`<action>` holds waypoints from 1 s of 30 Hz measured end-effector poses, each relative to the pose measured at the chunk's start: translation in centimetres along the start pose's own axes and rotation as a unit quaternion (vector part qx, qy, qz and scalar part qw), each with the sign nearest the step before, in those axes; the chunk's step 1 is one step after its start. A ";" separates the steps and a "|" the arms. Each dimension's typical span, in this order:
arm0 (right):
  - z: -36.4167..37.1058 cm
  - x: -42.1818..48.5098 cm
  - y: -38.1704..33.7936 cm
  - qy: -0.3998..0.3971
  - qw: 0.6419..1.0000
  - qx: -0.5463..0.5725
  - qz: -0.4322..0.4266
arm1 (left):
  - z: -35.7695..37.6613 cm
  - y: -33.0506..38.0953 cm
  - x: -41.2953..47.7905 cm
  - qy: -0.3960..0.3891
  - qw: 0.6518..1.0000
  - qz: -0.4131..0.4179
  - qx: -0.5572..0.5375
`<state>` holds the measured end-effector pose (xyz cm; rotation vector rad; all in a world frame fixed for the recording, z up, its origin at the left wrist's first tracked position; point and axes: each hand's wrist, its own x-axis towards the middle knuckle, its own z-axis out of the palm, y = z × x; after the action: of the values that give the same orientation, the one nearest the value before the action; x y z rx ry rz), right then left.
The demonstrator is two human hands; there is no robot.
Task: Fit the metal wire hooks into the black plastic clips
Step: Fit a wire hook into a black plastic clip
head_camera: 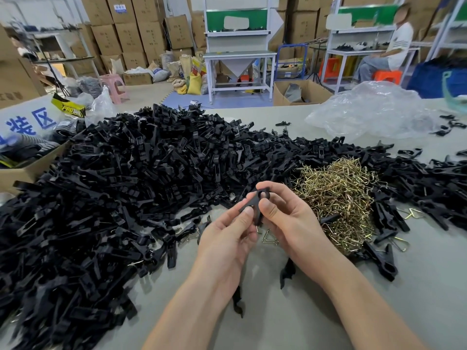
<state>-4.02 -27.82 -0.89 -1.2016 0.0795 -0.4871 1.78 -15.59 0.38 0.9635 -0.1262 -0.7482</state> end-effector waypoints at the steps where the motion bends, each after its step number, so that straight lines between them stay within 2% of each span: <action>1: 0.1 -0.1 0.1 0.005 0.999 -0.041 -0.012 | 0.1 -0.1 -0.1 0.000 1.000 -0.014 -0.012; 5: 0.7 -0.2 0.2 0.034 0.976 -0.202 -0.069 | 0.3 -0.3 -0.2 0.023 0.994 -0.071 -0.085; 14: 1.5 -0.8 0.8 0.026 0.951 -0.302 -0.058 | 0.0 0.5 -0.5 -0.032 0.987 -0.146 -0.052; 21: 1.8 -1.1 0.7 -0.017 0.903 -0.425 -0.061 | -0.4 0.5 -0.4 -0.034 0.982 -0.178 -0.055; 25: 1.9 -1.4 0.0 -0.025 0.862 -0.497 -0.098 | -0.5 0.8 -0.3 -0.062 0.977 -0.200 -0.031; 30: 1.6 -1.4 0.1 -0.029 0.849 -0.513 -0.123 | -0.6 1.1 -0.1 -0.113 0.972 -0.204 0.007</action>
<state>-4.77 -25.79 -0.64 -2.3043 0.1431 -0.6564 2.48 -14.69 0.86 0.9267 -0.1331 -1.2387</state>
